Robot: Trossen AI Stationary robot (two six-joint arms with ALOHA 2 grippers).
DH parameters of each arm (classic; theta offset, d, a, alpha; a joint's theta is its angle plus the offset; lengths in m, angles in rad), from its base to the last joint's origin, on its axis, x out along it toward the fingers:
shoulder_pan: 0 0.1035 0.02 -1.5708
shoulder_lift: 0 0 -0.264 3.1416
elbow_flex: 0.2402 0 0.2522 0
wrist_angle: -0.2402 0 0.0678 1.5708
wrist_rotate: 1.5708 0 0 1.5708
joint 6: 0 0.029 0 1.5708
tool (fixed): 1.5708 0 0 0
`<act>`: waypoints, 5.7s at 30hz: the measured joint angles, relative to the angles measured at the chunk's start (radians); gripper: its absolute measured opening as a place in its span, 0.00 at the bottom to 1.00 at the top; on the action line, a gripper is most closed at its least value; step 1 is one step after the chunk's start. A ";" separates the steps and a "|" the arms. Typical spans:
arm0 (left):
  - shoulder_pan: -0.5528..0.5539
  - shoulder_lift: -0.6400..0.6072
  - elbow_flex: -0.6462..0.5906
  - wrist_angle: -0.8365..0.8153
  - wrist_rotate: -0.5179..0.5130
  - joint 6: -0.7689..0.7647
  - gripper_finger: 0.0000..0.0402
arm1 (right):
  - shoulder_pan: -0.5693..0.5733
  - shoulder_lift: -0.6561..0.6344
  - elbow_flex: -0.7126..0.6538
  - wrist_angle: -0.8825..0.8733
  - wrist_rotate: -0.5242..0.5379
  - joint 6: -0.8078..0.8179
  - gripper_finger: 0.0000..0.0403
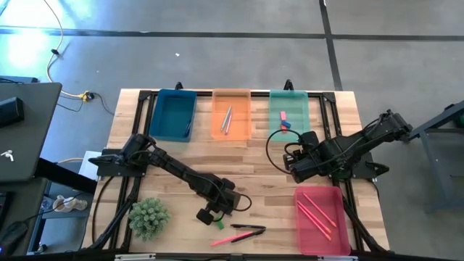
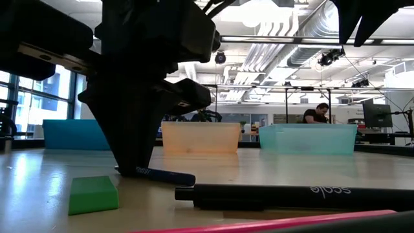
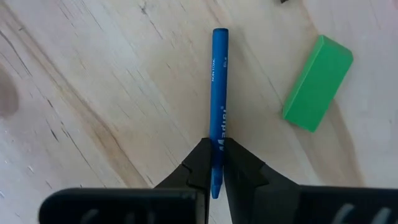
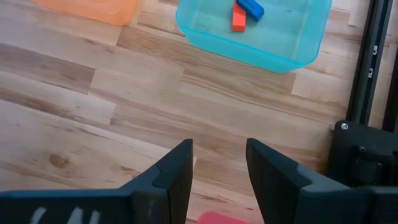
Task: Sort crayons/erasers/pens/pencils in bins
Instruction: Put the blue crayon into the blue bin, then put the top black ballpen into the orange bin
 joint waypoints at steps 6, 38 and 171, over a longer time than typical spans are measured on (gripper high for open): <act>0.023 -0.004 -0.002 0.003 0.042 -0.043 0.03 | 0.000 0.000 0.000 0.000 0.000 -0.004 0.35; 0.242 -0.285 -0.002 -0.086 0.046 -0.101 0.03 | 0.000 0.000 0.000 0.013 0.002 -0.030 0.35; 0.832 -1.260 -0.571 -0.198 0.291 -0.442 0.30 | -0.035 0.422 0.523 0.614 -0.051 -1.094 0.35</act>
